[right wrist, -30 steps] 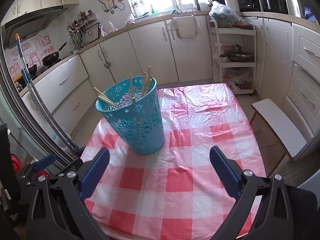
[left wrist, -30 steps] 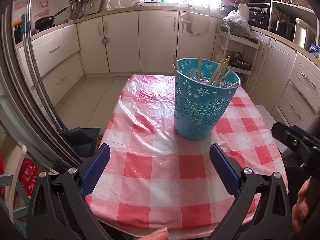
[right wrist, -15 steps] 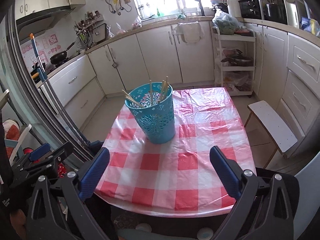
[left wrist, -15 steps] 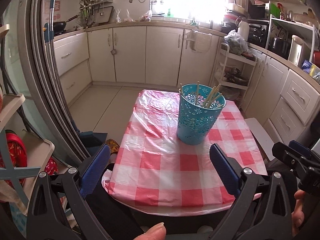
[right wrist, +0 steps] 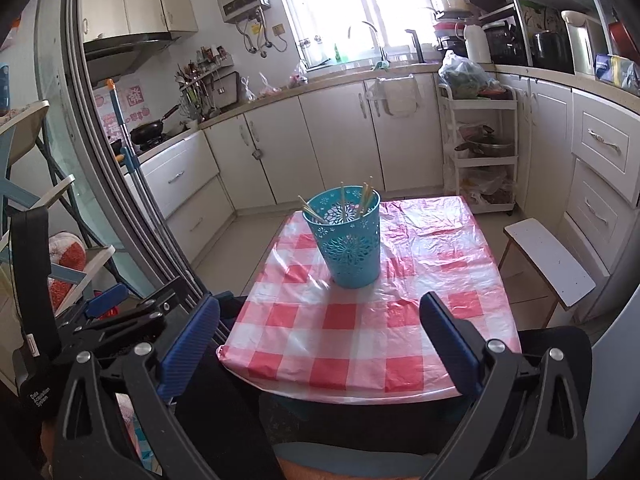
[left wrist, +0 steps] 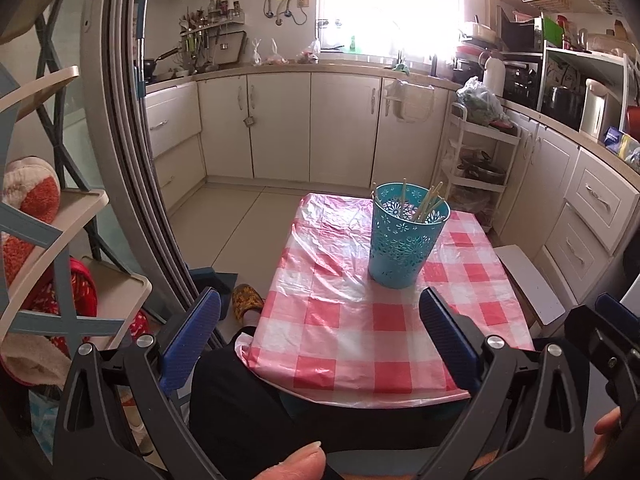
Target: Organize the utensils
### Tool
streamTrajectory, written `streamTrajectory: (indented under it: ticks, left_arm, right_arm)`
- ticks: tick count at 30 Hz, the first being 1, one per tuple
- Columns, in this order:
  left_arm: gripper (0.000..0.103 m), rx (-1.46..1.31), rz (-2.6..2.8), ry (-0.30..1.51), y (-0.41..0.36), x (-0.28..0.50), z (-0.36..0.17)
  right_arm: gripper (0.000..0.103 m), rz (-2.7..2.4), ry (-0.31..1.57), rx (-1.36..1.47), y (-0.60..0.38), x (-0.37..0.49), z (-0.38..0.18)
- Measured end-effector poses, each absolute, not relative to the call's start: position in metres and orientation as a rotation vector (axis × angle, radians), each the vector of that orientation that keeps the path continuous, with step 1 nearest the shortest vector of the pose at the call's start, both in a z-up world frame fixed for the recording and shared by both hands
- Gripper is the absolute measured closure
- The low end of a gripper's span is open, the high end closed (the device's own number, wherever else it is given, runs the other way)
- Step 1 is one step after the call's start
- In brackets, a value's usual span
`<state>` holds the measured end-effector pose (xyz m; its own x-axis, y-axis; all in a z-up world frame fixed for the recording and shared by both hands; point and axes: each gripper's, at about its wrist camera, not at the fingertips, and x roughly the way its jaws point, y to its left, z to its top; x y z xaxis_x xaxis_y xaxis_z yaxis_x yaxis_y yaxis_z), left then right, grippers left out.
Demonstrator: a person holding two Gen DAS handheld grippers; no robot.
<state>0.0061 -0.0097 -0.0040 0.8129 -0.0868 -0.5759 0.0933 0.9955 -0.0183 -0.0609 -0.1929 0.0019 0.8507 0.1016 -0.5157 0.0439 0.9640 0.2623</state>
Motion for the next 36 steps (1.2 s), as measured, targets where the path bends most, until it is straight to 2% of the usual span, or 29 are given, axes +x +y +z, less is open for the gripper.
streamTrajectory:
  ticks: [8,36]
  left_arm:
    - [0.007,0.035,-0.071,0.547,-0.009,-0.017,0.014]
    - [0.007,0.02,-0.047,0.499,-0.002,-0.032,0.029]
  right_arm:
    - [0.007,0.039,0.47,0.259,-0.187,-0.079,0.016]
    - [0.007,0.055,0.466,0.236,-0.179,-0.088,0.019]
